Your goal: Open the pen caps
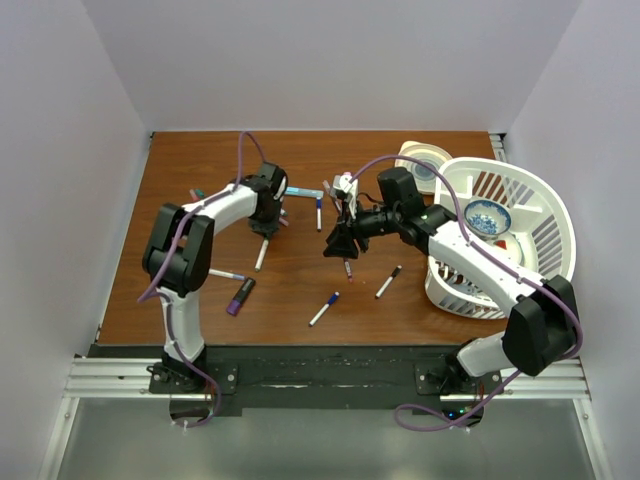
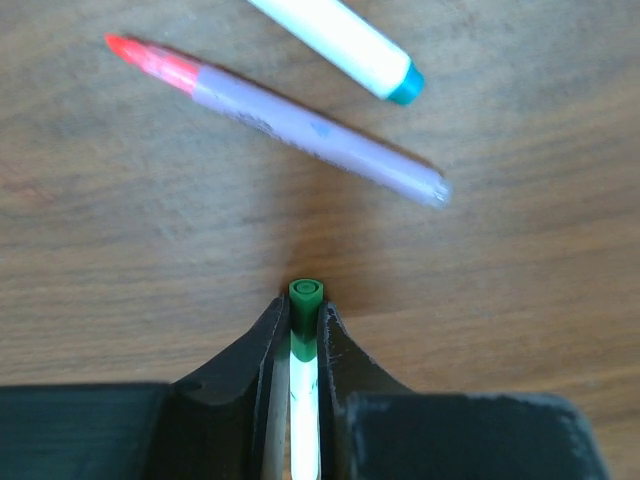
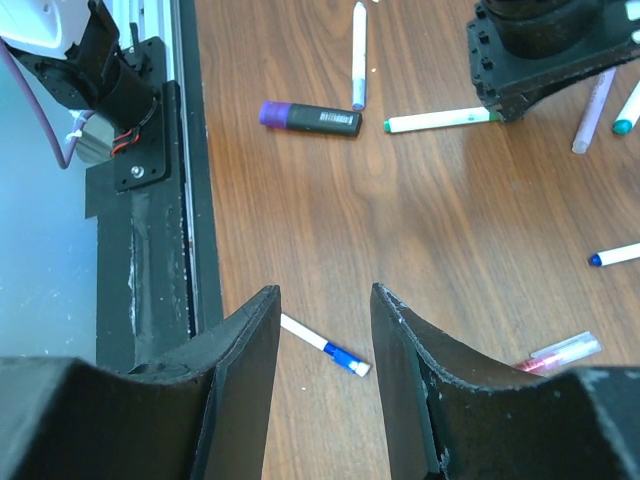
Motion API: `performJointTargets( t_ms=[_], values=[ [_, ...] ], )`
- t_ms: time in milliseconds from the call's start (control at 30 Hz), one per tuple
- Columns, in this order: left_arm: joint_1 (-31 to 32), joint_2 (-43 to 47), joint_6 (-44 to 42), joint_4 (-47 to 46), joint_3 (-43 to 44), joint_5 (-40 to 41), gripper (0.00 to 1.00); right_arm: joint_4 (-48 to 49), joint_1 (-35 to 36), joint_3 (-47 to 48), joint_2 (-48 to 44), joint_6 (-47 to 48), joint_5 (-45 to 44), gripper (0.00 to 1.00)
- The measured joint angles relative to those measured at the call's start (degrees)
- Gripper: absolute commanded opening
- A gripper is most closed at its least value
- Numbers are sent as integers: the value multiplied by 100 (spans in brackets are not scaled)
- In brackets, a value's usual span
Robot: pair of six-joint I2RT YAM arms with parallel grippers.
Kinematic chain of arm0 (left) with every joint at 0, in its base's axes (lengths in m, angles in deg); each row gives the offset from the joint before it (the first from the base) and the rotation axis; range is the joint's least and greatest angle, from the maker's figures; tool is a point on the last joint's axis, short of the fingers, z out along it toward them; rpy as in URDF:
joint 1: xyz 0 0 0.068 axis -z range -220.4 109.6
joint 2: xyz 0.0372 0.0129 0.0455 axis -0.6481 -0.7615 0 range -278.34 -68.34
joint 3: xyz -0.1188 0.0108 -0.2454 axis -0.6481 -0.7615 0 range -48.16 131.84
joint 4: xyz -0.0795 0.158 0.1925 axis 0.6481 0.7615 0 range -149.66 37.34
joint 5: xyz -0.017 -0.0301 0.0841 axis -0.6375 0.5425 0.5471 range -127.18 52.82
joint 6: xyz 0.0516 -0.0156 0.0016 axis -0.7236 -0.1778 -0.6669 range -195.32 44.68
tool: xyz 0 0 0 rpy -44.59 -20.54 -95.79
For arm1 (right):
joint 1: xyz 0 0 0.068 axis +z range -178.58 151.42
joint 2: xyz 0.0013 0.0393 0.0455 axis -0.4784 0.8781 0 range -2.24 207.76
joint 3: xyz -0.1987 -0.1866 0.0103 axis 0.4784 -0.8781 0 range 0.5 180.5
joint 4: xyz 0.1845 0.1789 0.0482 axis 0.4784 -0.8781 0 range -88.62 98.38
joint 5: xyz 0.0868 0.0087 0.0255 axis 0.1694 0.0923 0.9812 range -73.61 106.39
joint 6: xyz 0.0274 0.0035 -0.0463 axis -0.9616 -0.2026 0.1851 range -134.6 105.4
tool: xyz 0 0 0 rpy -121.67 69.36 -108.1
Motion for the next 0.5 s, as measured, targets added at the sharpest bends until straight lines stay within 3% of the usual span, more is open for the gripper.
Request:
performJointTargets(
  t_ms=[133, 267, 333, 367, 500],
  values=[
    [-20, 374, 138, -411, -520, -389, 0, 105, 0, -101, 0, -35, 118, 45],
    [-13, 1362, 612, -1259, -1582, -1178, 0, 442, 0, -382, 2, -249, 389, 50],
    [-11, 2092, 992, -1937, -2236, -1598, 0, 664, 0, -546, 20, -435, 472, 54],
    [-11, 2487, 1257, -2391, -2577, -1803, 0, 776, 0, -616, 39, -525, 483, 61],
    [0, 3654, 2579, -4586, -3943, -2463, 0, 1377, 0, -850, 199, -1093, 420, 74]
  ],
)
